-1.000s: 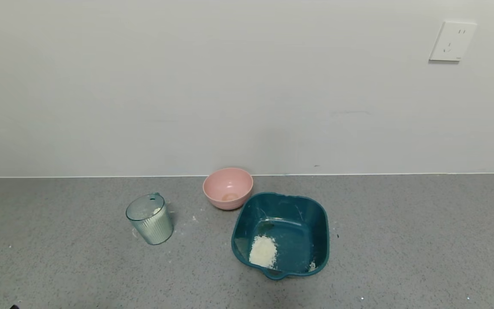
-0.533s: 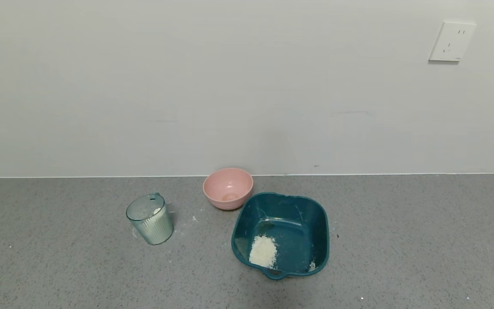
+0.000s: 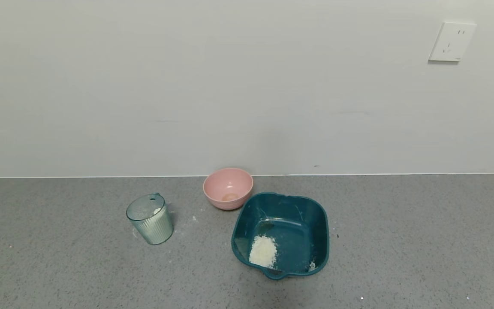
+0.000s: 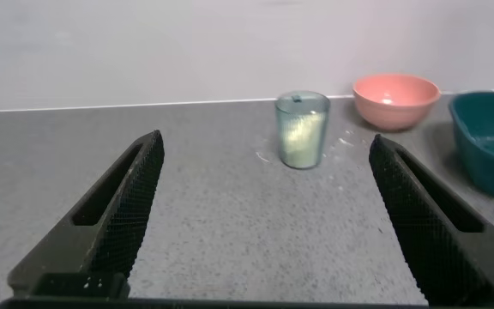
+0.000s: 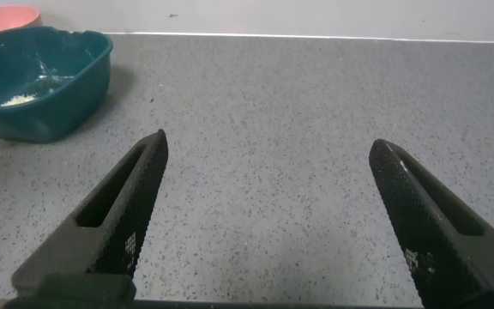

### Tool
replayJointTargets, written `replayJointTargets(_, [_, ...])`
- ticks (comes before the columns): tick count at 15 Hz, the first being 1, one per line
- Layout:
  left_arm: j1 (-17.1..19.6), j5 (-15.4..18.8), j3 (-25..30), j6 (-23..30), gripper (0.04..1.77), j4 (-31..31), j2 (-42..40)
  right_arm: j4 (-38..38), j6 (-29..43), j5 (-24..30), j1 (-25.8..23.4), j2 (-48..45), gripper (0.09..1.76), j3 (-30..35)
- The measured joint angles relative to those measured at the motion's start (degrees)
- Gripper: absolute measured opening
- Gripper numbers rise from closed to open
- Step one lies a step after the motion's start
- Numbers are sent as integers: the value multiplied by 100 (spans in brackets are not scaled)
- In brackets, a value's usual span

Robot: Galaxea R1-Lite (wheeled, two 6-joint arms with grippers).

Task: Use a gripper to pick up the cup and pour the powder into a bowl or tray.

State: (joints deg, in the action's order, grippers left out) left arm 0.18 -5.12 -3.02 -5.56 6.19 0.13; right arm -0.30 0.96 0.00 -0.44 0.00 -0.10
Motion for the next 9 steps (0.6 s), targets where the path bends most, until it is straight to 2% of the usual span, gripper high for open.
replayJointTargets(3, [0,341,245,66,172,-27,-16,-2,0,0,0,2,171,0])
replayJointTargets(9, [2,628,282,110,172,-735,-18,0,-2,0,0,2,171,0])
